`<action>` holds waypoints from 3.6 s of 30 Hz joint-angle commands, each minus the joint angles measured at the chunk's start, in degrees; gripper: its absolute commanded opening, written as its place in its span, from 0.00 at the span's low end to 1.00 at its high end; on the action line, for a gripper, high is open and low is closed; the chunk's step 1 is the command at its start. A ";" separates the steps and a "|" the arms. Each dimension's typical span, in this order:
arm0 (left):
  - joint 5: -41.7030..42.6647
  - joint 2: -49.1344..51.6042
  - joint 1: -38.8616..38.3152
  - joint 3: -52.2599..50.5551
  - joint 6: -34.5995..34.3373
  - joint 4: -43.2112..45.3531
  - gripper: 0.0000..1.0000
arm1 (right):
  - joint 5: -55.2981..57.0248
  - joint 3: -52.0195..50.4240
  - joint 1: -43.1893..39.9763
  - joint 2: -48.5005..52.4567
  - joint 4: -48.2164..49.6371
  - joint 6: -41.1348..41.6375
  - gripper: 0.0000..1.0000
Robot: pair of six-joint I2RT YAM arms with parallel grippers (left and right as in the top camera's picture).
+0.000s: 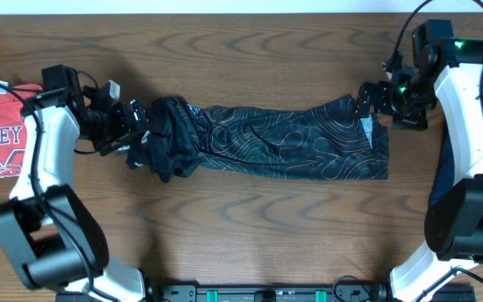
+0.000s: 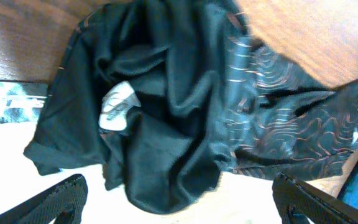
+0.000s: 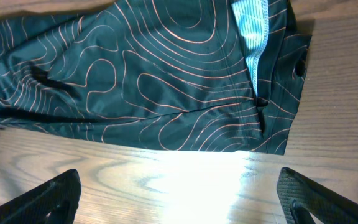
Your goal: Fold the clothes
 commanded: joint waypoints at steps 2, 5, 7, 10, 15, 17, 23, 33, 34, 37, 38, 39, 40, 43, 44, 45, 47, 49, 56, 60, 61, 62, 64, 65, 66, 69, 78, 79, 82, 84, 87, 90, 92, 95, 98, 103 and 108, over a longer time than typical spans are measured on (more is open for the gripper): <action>0.87 6.08 1.03 0.09 1.55 0.57 0.96 | -0.66 0.50 0.33 -0.83 -0.39 -1.05 0.99; 0.85 8.85 1.07 0.09 2.73 1.29 0.96 | -0.66 0.50 0.33 -0.83 -0.59 -1.62 0.99; 1.07 9.75 1.07 0.09 2.71 1.57 0.96 | -0.66 0.52 0.33 -0.83 -0.76 -1.88 0.99; 1.55 9.88 1.07 0.11 2.73 1.70 0.96 | 0.61 0.50 0.13 -0.83 -0.48 -0.66 0.99; 4.98 9.88 1.73 0.11 2.71 1.44 0.96 | 5.16 -1.27 -3.15 -0.72 3.45 3.13 0.99; 6.34 9.86 2.27 0.11 2.71 0.96 0.96 | 2.34 -3.32 -5.46 -0.61 4.81 2.51 0.99; 12.31 8.59 3.69 0.11 2.73 0.57 0.96 | -5.35 -12.41 -11.30 -0.59 9.99 -1.49 0.99; 13.31 -1.46 3.74 0.15 2.71 -1.36 0.97 | -7.06 -23.93 -11.76 1.97 19.39 1.07 0.99; 13.86 -2.73 3.74 0.15 2.71 -1.53 0.96 | -7.08 -24.59 -11.78 2.45 20.59 2.71 0.99; 15.61 -6.75 3.74 0.15 2.69 -1.57 0.97 | -10.49 -26.67 -11.85 4.37 24.98 4.37 0.99; 15.58 -8.24 3.74 0.15 2.69 -1.77 0.97 | -11.91 -27.04 -11.98 5.05 25.92 4.52 0.99; 15.54 -9.31 3.74 0.15 2.71 -1.90 0.97 | -12.94 -27.19 -12.02 5.86 26.51 4.76 0.99; 15.56 -10.47 3.74 0.15 2.67 -2.08 0.97 | -13.25 -27.19 -12.11 6.84 27.06 5.07 0.99; 15.56 -12.39 3.74 0.15 2.47 -2.97 0.98 | -13.27 -27.19 -12.44 8.61 28.06 5.16 0.99; 15.56 -12.68 3.74 0.15 2.47 -3.37 0.98 | -13.25 -27.19 -12.52 8.92 28.20 5.14 0.99; 15.56 -12.72 3.74 0.15 2.47 -3.54 0.98 | -13.22 -27.19 -12.50 9.11 28.41 5.14 0.99; 15.56 -12.59 3.74 0.15 2.49 -3.98 0.98 | -13.25 -27.19 -12.50 9.16 28.72 5.14 0.99; 15.58 -12.59 3.74 0.15 2.49 -4.13 0.98 | -13.27 -27.19 -12.52 9.16 29.03 5.16 0.99; 15.58 -12.59 3.74 0.15 2.47 -4.15 0.98 | -14.19 -27.19 -12.39 9.22 30.42 4.76 0.99; 15.58 -12.59 3.74 0.15 2.45 -4.17 0.98 | -16.04 -27.19 -11.34 9.40 31.93 3.58 0.98; 15.58 -12.59 3.74 0.15 2.45 -4.15 0.98 | -16.02 -27.19 -10.91 9.46 32.11 3.56 0.98; 15.58 -12.59 3.74 0.15 2.47 -4.15 0.98 | -16.04 -27.19 -10.49 9.46 32.35 3.56 0.98; 15.58 -12.59 3.74 0.15 2.45 -4.15 0.98 | -16.04 -27.19 -9.31 9.57 32.96 3.58 0.97; 15.58 -12.59 3.74 0.15 2.45 -4.13 0.98 | -16.04 -27.19 -8.76 9.60 33.22 3.56 0.96; 15.58 -12.59 3.74 0.15 2.45 -4.13 0.98 | -16.04 -27.19 -8.17 9.62 33.40 3.58 0.96; 15.58 -12.59 3.74 0.15 2.45 -4.13 0.98 | -16.04 -27.19 -6.21 9.77 34.10 3.61 0.94; 15.56 -12.59 3.74 0.15 2.47 -4.11 0.98 | -15.58 -27.19 -3.56 11.28 34.73 4.94 0.64; 15.56 -12.59 3.74 0.15 2.47 -4.11 0.98 | -15.56 -27.19 -3.63 11.28 34.93 5.14 0.60; 15.58 -12.59 3.74 0.15 2.47 -4.11 0.98 | -15.56 -27.19 -3.63 11.30 35.76 5.68 0.35; 15.56 -12.59 3.74 0.15 2.47 -4.09 0.98 | -15.54 -27.19 -3.63 11.30 36.06 5.77 0.12; 15.58 -12.59 3.74 0.15 2.47 -4.11 0.98 | -14.91 -27.19 -3.78 11.30 36.39 5.77 0.01; 15.56 -12.59 3.74 0.15 2.47 -4.11 0.98 | -13.31 -27.19 -4.04 11.28 36.74 5.77 0.01; 15.56 -12.59 3.74 0.15 2.47 -4.13 0.98 | -12.11 -27.17 -4.66 11.28 36.65 5.81 0.01; 15.58 -12.59 3.74 0.15 2.47 -4.13 0.98 | -12.24 -26.91 -6.97 11.26 36.37 5.99 0.01; 15.58 -12.59 3.74 0.15 2.47 -4.13 0.98 | -12.90 -26.10 -10.60 11.17 35.19 5.90 0.01; 15.58 -12.59 3.74 0.15 2.47 -4.13 0.98 | -13.03 -23.76 -16.02 11.17 32.57 4.59 0.01; 15.58 -12.59 3.74 0.15 2.47 -4.15 0.98 | -12.17 -19.65 -18.84 11.17 29.90 3.13 0.01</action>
